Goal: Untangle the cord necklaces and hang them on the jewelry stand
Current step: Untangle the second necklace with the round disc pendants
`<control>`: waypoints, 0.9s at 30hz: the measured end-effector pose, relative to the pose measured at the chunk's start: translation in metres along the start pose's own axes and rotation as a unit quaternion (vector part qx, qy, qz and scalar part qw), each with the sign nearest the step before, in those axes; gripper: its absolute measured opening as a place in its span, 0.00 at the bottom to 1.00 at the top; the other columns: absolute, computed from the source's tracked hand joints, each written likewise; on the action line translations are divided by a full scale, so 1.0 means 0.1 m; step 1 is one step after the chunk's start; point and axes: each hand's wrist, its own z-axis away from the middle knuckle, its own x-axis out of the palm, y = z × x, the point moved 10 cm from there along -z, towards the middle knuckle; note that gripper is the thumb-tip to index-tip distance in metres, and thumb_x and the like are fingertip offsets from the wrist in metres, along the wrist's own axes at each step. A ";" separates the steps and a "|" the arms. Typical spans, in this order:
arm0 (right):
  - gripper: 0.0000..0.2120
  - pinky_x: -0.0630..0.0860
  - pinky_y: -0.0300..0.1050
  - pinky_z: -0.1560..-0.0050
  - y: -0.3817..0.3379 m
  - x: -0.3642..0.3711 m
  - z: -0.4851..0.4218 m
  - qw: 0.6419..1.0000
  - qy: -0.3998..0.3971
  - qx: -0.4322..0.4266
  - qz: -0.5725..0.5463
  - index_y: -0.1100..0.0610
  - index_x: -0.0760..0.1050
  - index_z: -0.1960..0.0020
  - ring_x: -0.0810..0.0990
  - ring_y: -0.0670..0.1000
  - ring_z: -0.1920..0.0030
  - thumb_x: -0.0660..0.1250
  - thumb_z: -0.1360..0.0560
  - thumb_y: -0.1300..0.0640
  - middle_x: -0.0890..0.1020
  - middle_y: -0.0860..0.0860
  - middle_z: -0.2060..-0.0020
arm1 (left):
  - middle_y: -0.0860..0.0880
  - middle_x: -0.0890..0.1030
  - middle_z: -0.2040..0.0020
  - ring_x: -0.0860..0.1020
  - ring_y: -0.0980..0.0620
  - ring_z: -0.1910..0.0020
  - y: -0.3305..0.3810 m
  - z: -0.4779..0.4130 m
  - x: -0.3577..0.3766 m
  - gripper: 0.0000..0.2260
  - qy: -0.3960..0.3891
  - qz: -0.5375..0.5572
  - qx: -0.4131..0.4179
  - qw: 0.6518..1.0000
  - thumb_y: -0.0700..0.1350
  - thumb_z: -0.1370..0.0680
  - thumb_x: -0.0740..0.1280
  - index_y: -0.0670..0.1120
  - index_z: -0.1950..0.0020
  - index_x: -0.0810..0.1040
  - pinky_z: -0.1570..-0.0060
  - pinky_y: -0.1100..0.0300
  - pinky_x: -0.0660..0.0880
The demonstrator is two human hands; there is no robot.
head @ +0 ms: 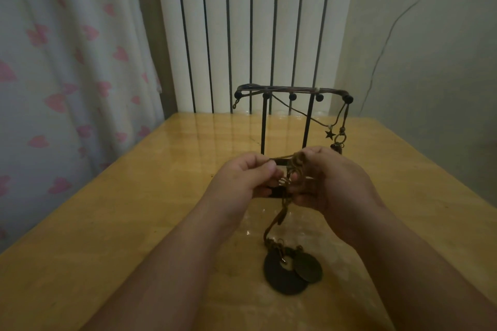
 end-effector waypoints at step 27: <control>0.10 0.61 0.40 0.74 -0.01 -0.01 0.03 0.988 0.002 0.019 0.156 0.56 0.81 0.52 0.67 0.47 0.74 0.61 0.19 0.55 0.84 0.53 0.65 | 0.46 0.84 0.53 0.81 0.46 0.48 -0.06 -0.03 -0.22 0.18 0.103 0.161 -0.036 0.981 0.58 0.23 0.61 0.46 0.47 0.81 0.46 0.48 0.76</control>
